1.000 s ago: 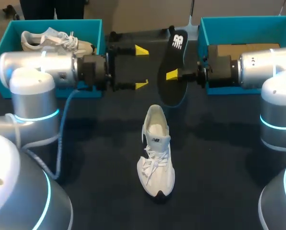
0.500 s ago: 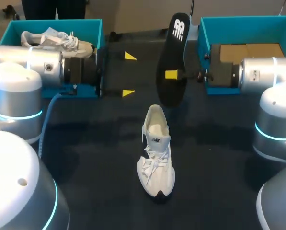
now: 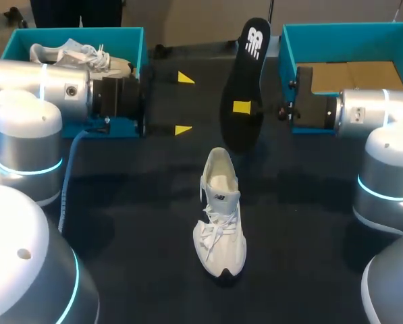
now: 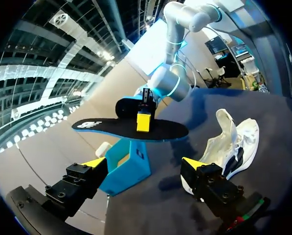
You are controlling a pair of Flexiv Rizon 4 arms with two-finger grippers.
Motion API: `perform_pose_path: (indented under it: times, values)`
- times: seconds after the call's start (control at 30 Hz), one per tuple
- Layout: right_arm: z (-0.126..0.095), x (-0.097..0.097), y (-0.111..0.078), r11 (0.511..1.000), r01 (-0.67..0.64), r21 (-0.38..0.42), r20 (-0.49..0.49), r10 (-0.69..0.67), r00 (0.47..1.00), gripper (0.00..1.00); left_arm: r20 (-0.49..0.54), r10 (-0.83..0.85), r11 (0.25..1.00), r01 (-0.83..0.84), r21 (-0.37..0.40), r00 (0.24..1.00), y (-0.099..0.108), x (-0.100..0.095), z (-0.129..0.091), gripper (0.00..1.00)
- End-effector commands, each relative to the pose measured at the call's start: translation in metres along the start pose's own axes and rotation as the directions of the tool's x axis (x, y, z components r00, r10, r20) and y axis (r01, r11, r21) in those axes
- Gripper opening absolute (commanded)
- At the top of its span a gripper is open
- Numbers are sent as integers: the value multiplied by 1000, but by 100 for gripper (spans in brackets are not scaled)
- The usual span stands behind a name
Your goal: Take the shoe out of the shoebox, open the shoe tongue, remove and reinsert the insole, then place the shoe into the shoebox
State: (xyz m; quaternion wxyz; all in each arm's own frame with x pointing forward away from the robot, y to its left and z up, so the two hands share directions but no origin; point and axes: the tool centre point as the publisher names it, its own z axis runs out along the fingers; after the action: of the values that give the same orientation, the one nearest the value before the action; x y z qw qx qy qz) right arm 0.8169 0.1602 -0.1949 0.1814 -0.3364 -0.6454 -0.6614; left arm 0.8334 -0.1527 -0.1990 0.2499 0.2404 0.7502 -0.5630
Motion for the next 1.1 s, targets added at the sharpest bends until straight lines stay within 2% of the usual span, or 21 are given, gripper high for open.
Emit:
perform_pose_path:
  times: [0.03,0.1,0.13,0.23,0.3,0.5,0.67,1.1]
  values:
    - [1,0,0,1000,-1,2,4,1,1000,0,-69,-63,997,60,-47,996,-5,13,0,100]
    - [1,0,0,1000,-1,2,4,1,1000,0,-102,-126,991,120,-61,987,-8,20,-3,100]
    - [3,-3,-1,998,38,53,5,-39,999,0,-125,-140,989,132,-74,982,-8,24,-4,100]
    - [4,-11,-6,990,115,76,-9,-115,993,0,-174,-218,973,200,-117,960,-4,36,-9,100]
    - [5,-15,-7,985,164,51,-32,-163,986,0,-195,-255,961,227,-155,947,0,42,-12,100]
    - [9,-25,-11,966,248,77,-64,-243,968,0,-239,-319,936,266,-229,917,8,57,-14,100]
    - [8,-33,-16,959,271,84,-86,-264,961,0,-266,-332,921,249,-301,905,18,72,-11,100]
    - [5,-36,-39,961,269,64,-103,-262,960,0,-270,-402,875,280,-396,875,42,118,2,100]
